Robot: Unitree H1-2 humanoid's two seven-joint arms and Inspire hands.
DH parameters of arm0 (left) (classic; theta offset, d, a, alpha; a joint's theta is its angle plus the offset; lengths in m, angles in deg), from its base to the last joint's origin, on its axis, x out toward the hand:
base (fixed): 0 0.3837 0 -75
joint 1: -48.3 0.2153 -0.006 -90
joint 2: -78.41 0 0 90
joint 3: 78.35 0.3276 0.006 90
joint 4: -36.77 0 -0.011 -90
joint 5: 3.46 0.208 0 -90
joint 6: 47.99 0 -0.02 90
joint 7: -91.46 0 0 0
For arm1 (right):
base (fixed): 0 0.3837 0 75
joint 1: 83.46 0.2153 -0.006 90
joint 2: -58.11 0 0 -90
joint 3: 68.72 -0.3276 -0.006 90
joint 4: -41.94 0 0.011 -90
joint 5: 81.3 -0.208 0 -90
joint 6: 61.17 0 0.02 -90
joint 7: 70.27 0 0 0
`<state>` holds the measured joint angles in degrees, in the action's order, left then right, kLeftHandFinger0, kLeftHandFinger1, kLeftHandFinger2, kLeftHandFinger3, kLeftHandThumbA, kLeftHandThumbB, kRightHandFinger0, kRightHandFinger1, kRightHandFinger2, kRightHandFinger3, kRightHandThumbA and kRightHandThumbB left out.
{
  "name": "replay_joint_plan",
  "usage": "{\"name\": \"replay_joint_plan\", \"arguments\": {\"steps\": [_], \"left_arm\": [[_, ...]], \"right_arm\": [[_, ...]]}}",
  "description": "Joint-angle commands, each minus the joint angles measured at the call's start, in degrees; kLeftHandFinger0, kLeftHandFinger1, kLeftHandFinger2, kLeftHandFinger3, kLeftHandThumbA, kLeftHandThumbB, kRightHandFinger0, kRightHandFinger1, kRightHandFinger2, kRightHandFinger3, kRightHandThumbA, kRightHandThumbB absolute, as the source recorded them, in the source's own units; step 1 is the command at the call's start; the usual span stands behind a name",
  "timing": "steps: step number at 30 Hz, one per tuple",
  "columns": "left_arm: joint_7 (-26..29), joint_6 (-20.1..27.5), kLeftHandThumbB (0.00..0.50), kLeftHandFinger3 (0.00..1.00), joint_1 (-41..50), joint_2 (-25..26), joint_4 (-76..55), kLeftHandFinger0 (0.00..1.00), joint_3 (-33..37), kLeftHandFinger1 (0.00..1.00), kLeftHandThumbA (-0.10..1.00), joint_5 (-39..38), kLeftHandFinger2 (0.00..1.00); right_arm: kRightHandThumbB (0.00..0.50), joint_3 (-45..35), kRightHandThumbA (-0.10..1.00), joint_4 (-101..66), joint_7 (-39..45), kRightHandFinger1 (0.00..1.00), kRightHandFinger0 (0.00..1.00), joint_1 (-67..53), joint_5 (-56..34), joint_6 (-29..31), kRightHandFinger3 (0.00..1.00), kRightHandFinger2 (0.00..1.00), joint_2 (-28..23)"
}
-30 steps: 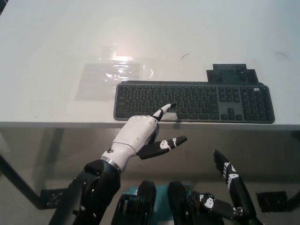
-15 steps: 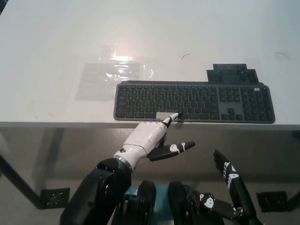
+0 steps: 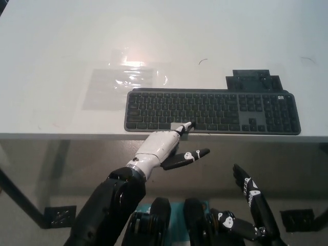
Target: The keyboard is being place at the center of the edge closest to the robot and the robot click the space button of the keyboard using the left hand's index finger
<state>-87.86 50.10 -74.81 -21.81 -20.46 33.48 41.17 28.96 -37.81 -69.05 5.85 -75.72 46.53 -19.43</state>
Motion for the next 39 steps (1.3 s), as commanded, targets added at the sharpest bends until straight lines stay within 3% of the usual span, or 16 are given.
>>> {"name": "replay_joint_plan", "arguments": {"steps": [1, 5, 9, 20, 26, 30, 33, 35, 39], "left_arm": [[2.47, -0.85, 0.314, 1.00, -2.27, 1.22, 2.83, 0.01, -1.18, 0.05, 1.00, -1.71, 0.10], [4.05, 0.04, 0.312, 1.00, -1.33, 1.20, 6.01, 0.06, -0.49, 0.09, 1.00, -1.75, 0.11], [6.24, 0.85, 0.301, 1.00, -0.38, 0.67, 7.87, 0.00, 0.79, 0.00, 1.00, -0.91, 0.02], [6.34, 0.58, 0.340, 1.00, 4.66, 0.80, 3.06, 0.00, 3.21, 0.00, 1.00, -0.98, 0.00], [2.35, -0.84, 0.380, 1.00, 8.71, 2.69, -15.98, 0.00, 1.99, 0.00, 1.00, -2.93, 0.00], [0.67, -0.28, 0.356, 1.00, 10.70, 2.66, -34.73, 0.00, -1.26, 0.00, 1.00, -8.22, 0.02], [0.10, -0.74, 0.434, 1.00, 11.19, 2.49, -48.99, 0.00, -3.38, 0.00, 1.00, -11.31, 0.00], [-0.46, -1.52, 0.423, 1.00, 11.77, 2.44, -56.17, 0.00, -4.46, 0.00, 1.00, -13.57, 0.00], [1.16, 1.64, 0.440, 1.00, 13.37, 3.74, -63.62, 0.00, -5.72, 0.00, 1.00, -19.57, 0.04]], "right_arm": [[0.282, -0.06, 0.86, -1.35, -0.14, 1.00, 1.00, 0.38, 0.52, 3.13, 1.00, 1.00, 0.27], [0.294, -0.16, 0.86, -1.13, -0.20, 1.00, 1.00, 0.50, 0.35, 2.98, 1.00, 1.00, 0.38], [0.290, -0.28, 0.86, -0.70, -0.28, 1.00, 1.00, 0.82, 0.39, 3.35, 1.00, 1.00, 0.24], [0.286, -0.16, 0.84, -0.97, 0.09, 1.00, 1.00, 0.28, 0.14, 2.68, 1.00, 1.00, 0.11], [0.276, -0.06, 0.82, -1.14, 0.26, 1.00, 1.00, 0.04, -0.05, 2.88, 1.00, 1.00, 0.18], [0.275, -0.15, 0.82, -1.42, 0.19, 1.00, 1.00, 0.00, -0.03, 2.57, 1.00, 1.00, 0.18], [0.286, -0.24, 0.81, -1.06, 0.44, 1.00, 1.00, 0.11, -0.68, 2.55, 1.00, 1.00, 0.23], [0.285, -0.19, 0.82, -0.78, 0.18, 1.00, 1.00, 0.10, -0.14, 2.82, 1.00, 1.00, 0.19], [0.273, -0.14, 0.80, -0.20, 0.19, 1.00, 1.00, 0.04, -0.24, 3.31, 1.00, 1.00, 0.25]]}}
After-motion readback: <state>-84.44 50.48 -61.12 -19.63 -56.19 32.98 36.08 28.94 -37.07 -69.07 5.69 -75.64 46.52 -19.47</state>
